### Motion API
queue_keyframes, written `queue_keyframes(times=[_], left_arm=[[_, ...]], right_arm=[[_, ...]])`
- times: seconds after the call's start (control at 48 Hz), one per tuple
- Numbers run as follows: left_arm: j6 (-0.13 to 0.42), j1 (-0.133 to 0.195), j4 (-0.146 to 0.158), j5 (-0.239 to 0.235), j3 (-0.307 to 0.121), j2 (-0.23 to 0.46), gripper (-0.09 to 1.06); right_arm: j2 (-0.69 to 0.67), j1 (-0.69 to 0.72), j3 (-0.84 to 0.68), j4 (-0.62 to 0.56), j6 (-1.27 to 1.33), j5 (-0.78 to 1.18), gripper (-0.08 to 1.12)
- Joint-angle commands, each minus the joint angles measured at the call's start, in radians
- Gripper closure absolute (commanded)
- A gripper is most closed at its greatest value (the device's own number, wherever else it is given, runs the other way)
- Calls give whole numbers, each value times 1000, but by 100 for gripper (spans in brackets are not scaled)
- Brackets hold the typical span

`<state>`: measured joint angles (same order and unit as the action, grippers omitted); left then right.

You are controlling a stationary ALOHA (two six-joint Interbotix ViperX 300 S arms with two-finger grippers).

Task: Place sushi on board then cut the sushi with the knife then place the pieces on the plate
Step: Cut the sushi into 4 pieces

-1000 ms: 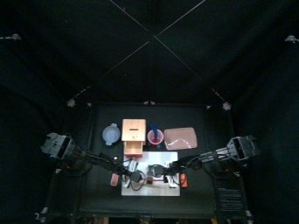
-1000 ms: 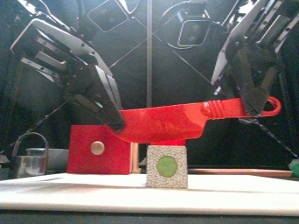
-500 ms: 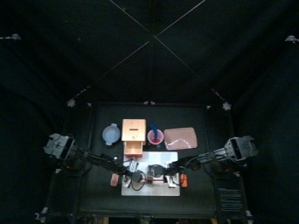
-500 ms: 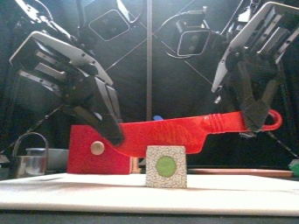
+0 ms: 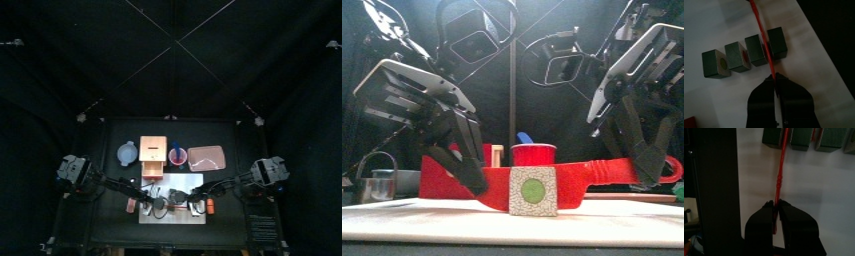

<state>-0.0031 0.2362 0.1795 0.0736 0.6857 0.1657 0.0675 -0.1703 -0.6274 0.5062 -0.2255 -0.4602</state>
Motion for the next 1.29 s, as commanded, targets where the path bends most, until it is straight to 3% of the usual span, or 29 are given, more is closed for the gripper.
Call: queue_keyframes(times=[0.021, 0.312, 0.479, 0.688, 0.833, 0.938, 1.146, 1.292], left_arm=[[5, -5, 3, 0, -28, -55, 71], [8, -28, 12, -8, -28, -137, 70], [5, -49, 2, -9, -23, -170, 64], [5, -75, -64, -9, -23, -186, 37], [3, -86, -80, -5, -20, -190, 16], [3, -98, -80, 0, -23, -201, 10], [8, -138, -71, 44, -8, -232, 9], [9, -166, -37, 104, 14, -249, 9]], right_arm=[[-60, 8, 38, -8, -6, 9, 83], [-123, 21, 44, -61, -6, -28, 83], [-169, 48, 51, -87, -6, -67, 83], [-215, 86, 43, -101, -6, -107, 83], [-244, 104, 37, -97, -6, -129, 83], [-262, 118, 31, -91, -5, -156, 83], [-288, 146, 0, -15, 17, -219, 83], [-321, 184, -60, 84, 161, -273, 83]])
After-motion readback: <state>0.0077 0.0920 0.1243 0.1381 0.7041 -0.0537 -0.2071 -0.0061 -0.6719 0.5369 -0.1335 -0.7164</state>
